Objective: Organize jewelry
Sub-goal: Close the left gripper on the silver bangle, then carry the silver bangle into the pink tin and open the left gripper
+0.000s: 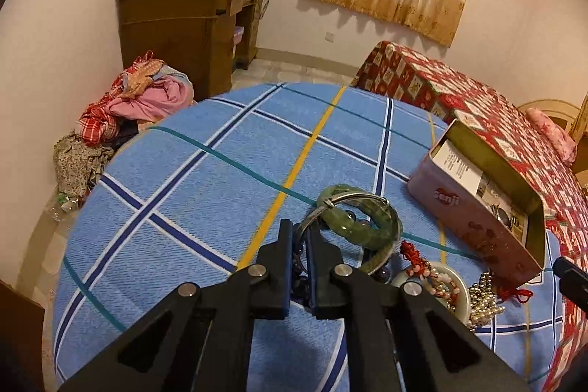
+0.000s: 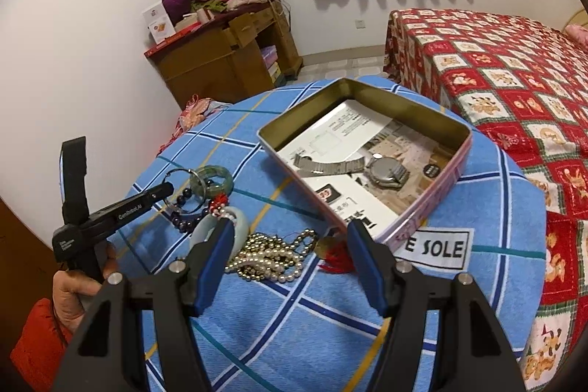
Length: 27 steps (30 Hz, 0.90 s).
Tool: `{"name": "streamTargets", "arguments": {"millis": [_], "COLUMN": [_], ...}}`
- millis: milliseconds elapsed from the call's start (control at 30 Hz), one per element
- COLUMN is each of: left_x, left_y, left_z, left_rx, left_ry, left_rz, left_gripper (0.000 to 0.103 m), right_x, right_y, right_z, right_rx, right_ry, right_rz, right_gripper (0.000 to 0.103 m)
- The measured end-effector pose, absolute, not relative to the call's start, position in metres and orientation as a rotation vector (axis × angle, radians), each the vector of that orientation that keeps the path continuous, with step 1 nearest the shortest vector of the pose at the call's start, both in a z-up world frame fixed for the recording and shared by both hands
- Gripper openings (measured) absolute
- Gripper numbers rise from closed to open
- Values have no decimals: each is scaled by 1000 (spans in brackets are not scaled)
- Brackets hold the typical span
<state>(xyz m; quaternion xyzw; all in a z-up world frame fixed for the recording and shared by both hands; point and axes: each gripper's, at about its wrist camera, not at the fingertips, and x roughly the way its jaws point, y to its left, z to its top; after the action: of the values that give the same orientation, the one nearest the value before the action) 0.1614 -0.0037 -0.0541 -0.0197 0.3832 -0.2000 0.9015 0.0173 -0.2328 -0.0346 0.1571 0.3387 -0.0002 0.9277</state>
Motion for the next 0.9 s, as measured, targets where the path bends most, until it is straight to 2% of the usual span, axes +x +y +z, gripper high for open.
{"name": "streamTargets", "arguments": {"millis": [267, 500, 900], "left_x": [144, 138, 153], "left_y": [-18, -62, -174], "left_z": [-13, 9, -9], "left_rx": [-7, 73, 161], "left_ry": [677, 624, 668], "left_rz": [-496, -579, -694], "left_gripper": [6, 6, 6], "right_x": [12, -2, -24], "right_y": [-238, -257, -322], "right_z": [-31, -22, -27], "right_rx": [342, 359, 439], "right_ry": [679, 637, 614], "right_rz": [-18, -53, -151], "right_gripper": [67, 67, 67]}}
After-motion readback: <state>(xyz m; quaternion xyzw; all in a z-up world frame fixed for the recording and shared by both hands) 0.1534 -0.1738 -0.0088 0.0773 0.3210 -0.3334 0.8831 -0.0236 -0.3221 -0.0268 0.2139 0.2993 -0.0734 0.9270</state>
